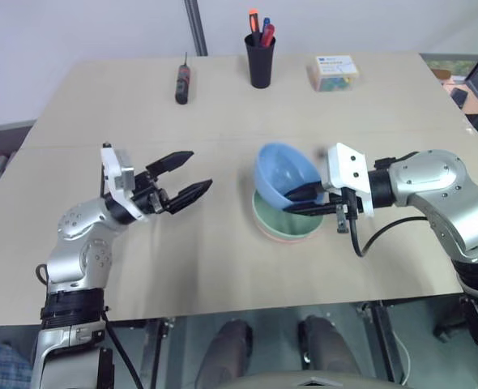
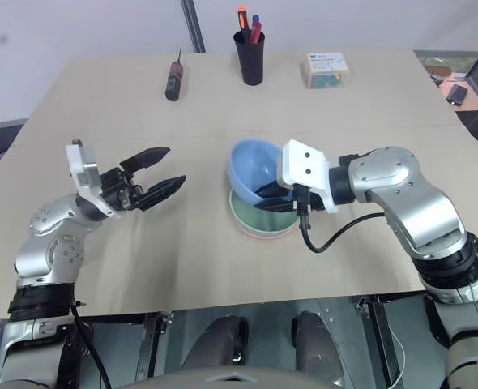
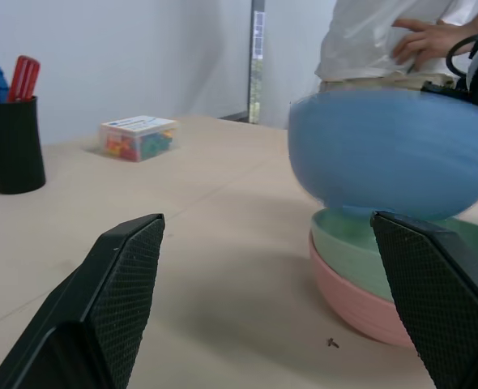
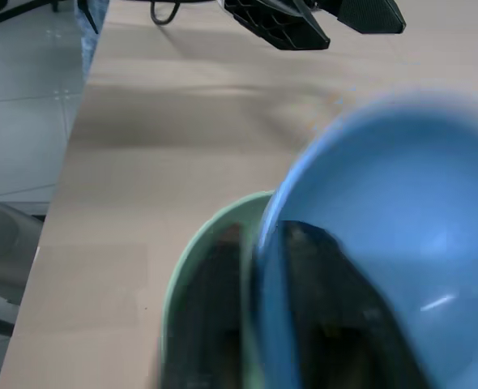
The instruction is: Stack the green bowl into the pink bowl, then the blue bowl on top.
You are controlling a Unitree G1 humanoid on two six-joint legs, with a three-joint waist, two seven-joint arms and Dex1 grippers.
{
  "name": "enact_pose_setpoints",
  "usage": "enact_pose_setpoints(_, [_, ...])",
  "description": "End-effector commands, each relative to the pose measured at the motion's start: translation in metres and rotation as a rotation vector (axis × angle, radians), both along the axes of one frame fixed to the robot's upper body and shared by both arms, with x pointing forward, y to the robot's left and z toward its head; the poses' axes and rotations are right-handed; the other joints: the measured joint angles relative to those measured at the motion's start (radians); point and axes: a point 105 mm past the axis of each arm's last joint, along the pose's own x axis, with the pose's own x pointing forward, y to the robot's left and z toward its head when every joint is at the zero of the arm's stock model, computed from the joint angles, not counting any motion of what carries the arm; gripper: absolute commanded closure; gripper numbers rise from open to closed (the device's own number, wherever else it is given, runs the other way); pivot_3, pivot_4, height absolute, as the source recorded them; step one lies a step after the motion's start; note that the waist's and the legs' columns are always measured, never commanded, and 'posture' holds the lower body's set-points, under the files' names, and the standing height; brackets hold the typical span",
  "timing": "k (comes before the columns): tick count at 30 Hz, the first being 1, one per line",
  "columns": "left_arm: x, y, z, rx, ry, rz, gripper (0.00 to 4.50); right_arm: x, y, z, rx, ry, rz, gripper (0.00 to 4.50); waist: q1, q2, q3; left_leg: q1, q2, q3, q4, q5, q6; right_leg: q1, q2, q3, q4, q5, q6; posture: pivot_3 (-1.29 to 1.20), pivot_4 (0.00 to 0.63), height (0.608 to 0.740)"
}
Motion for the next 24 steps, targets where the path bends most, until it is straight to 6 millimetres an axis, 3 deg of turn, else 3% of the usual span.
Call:
enact_pose_setpoints(1, [0.001, -0.001, 0.009, -0.001, -0.037, -0.01, 0.18, -0.006, 0.0, 0.012, 0.007, -0.047, 0.013, 1.87, 0.0, 0.0, 0.0, 0.0, 0.0, 0.0, 0.0, 0.0, 0.0, 0.0, 0.0, 0.0, 0.0, 0.0, 0.0, 0.0, 0.15, 0.74])
enact_pose_setpoints(3, [0.001, -0.001, 0.009, -0.004, -0.036, -0.011, 0.18, -0.005, -0.001, 0.014, 0.011, -0.061, 0.01, 0.94, 0.0, 0.0, 0.0, 0.0, 0.0, 0.0, 0.0, 0.0, 0.0, 0.0, 0.0, 0.0, 0.0, 0.0, 0.0, 0.0, 0.15, 0.74])
enact_pose_setpoints(4, [0.001, -0.001, 0.009, -0.004, -0.035, -0.011, 0.18, -0.005, -0.001, 0.015, 0.017, -0.067, 0.005, 0.81, 0.0, 0.0, 0.0, 0.0, 0.0, 0.0, 0.0, 0.0, 0.0, 0.0, 0.0, 0.0, 0.0, 0.0, 0.0, 0.0, 0.15, 0.74])
enact_pose_setpoints(10, [-0.002, 0.0, 0.005, 0.013, -0.008, 0.015, 0.18, -0.006, -0.027, 0.031, 0.163, -0.048, -0.08, 0.81, 0.003, -0.001, 0.0, 0.0, 0.0, -0.002, 0.0, 0.0, 0.0, 0.002, 0.0, -0.001, -0.002, 0.0, 0.0, 0.0, 0.15, 0.74])
enact_pose_setpoints(12, [-0.005, 0.001, 0.002, 0.03, -0.006, 0.025, 0.18, -0.006, -0.044, 0.031, 0.206, -0.036, -0.126, 0.81, 0.005, -0.001, 0.0, 0.0, 0.0, -0.002, 0.0, 0.0, 0.0, 0.002, 0.0, -0.001, -0.002, 0.0, 0.0, 0.0, 0.15, 0.74])
enact_pose_setpoints(18, [-0.022, 0.002, -0.007, 0.046, 0.043, -0.025, 0.18, -0.007, -0.097, 0.013, 0.273, -0.012, -0.25, 0.81, 0.008, -0.001, 0.0, 0.0, 0.0, -0.002, -0.001, -0.001, 0.002, 0.003, 0.0, -0.002, -0.003, 0.0, 0.0, 0.0, 0.15, 0.74])
enact_pose_setpoints(24, [-0.033, 0.003, -0.008, 0.05, 0.058, -0.077, 0.18, -0.007, -0.122, -0.002, 0.297, 0.007, -0.291, 0.81, 0.004, 0.0, 0.0, 0.002, 0.001, 0.0, 0.0, -0.002, 0.004, 0.004, 0.001, -0.001, -0.002, 0.0, 0.0, 0.0, 0.15, 0.74])
